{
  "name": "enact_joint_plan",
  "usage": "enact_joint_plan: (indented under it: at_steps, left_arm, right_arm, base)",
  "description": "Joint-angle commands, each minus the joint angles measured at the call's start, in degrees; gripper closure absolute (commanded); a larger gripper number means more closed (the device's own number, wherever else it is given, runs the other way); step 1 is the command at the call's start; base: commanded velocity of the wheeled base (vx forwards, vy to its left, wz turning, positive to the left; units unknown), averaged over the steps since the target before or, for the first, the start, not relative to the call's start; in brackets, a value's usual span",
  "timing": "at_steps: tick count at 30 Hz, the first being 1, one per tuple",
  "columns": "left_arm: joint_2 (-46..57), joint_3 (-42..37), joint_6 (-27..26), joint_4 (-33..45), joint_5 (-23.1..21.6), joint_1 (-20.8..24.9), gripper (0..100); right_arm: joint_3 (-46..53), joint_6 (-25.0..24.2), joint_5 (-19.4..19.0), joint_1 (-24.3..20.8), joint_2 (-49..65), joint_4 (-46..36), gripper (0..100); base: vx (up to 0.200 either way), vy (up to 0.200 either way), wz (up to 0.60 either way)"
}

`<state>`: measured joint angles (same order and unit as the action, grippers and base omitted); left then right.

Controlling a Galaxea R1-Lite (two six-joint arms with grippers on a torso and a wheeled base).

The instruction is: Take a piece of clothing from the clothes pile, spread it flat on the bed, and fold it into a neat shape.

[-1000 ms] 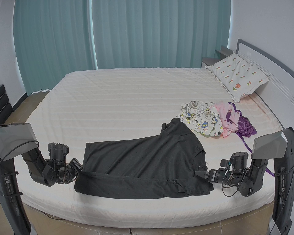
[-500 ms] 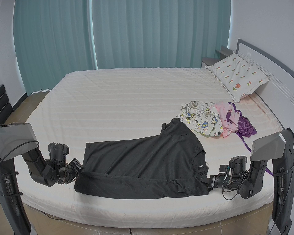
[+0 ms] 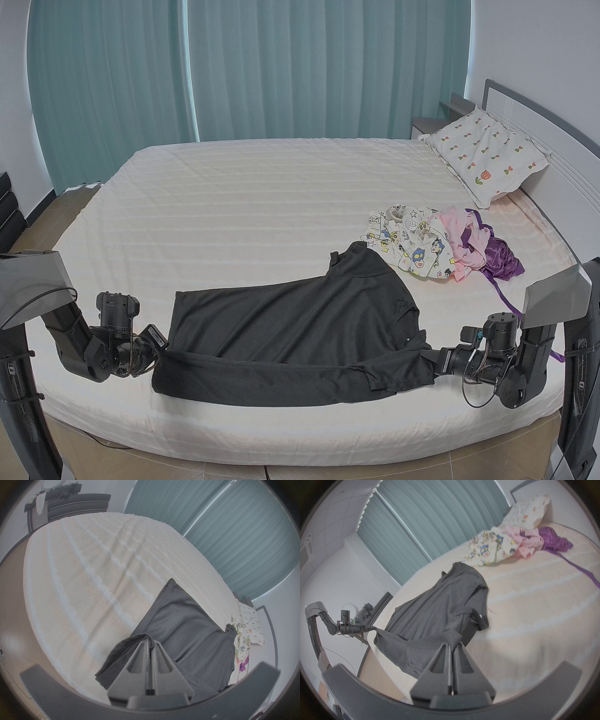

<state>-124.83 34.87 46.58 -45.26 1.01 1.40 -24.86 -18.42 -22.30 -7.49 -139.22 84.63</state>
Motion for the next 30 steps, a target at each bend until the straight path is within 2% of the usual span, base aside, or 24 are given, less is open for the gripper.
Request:
enact_joint_plan:
  at_steps: [1, 11, 19, 24, 30]
  left_arm:
    - [3.10, -1.47, -0.35, 1.23, 0.13, 0.00, 100]
    - [9.17, -2.79, -0.79, 11.07, -0.13, -0.52, 100]
    - [10.31, -8.41, -2.11, 11.16, -0.75, -0.70, 100]
    - [12.42, -11.22, -2.72, 11.34, -5.05, -0.79, 100]
    - [12.51, -11.93, -2.72, 10.99, -6.02, -0.79, 100]
  right_arm:
    - [4.11, -0.04, -0.12, 0.37, 0.17, 4.05, 100]
    - [5.61, 0.40, -0.38, 0.45, 1.67, 4.85, 100]
    - [6.58, 1.11, -0.29, 1.07, 1.14, 4.93, 100]
    - [6.14, 1.11, -1.17, 1.24, -0.18, 4.93, 100]
    - [4.64, 1.72, -1.26, 1.07, -2.90, 4.85, 100]
  base:
    - [0.000, 0.000, 0.00]
    - [0.000, 0.000, 0.00]
    - [0.000, 0.000, 0.00]
    - [0.000, 0.000, 0.00]
    - [0.000, 0.000, 0.00]
